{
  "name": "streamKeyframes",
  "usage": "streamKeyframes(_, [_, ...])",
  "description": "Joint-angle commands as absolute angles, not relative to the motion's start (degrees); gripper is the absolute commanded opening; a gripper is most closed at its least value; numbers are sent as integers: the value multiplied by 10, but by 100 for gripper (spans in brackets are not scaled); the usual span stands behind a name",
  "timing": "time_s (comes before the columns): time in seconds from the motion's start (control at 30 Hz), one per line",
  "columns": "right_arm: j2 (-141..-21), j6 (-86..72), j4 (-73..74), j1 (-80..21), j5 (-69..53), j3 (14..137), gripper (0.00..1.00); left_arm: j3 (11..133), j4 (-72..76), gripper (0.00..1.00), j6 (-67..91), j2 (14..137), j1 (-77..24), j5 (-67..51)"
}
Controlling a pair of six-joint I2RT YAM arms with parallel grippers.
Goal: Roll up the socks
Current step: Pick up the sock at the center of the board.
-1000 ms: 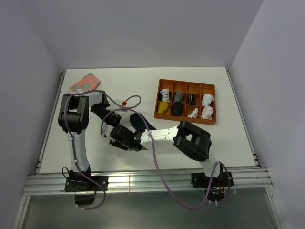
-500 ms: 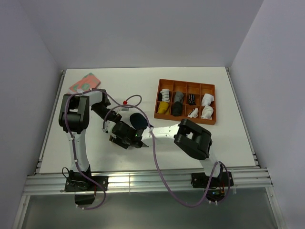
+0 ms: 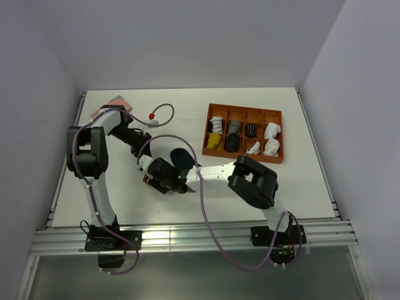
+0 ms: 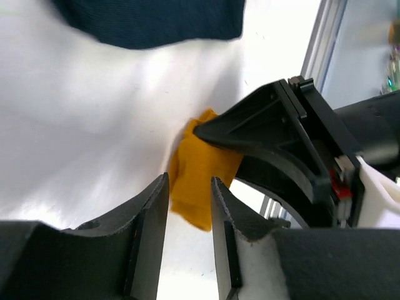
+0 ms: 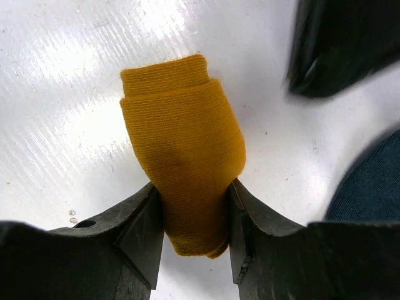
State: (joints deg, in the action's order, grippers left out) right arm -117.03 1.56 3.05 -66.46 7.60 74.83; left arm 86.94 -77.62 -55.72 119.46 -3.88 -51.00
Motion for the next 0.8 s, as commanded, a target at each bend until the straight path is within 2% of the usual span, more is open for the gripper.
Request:
streamKeyframes(0.0, [-1184, -18, 73, -659, 70, 724, 0, 898, -786, 37, -539, 1158, -20, -530])
streamKeyframes(0.33, [-1151, -63, 91, -630, 59, 751, 0, 960, -785, 29, -495, 1117, 119, -555])
streamKeyframes(0.77, [-1081, -111, 118, -583, 48, 793, 0, 909, -736, 28, -454, 1000, 161, -555])
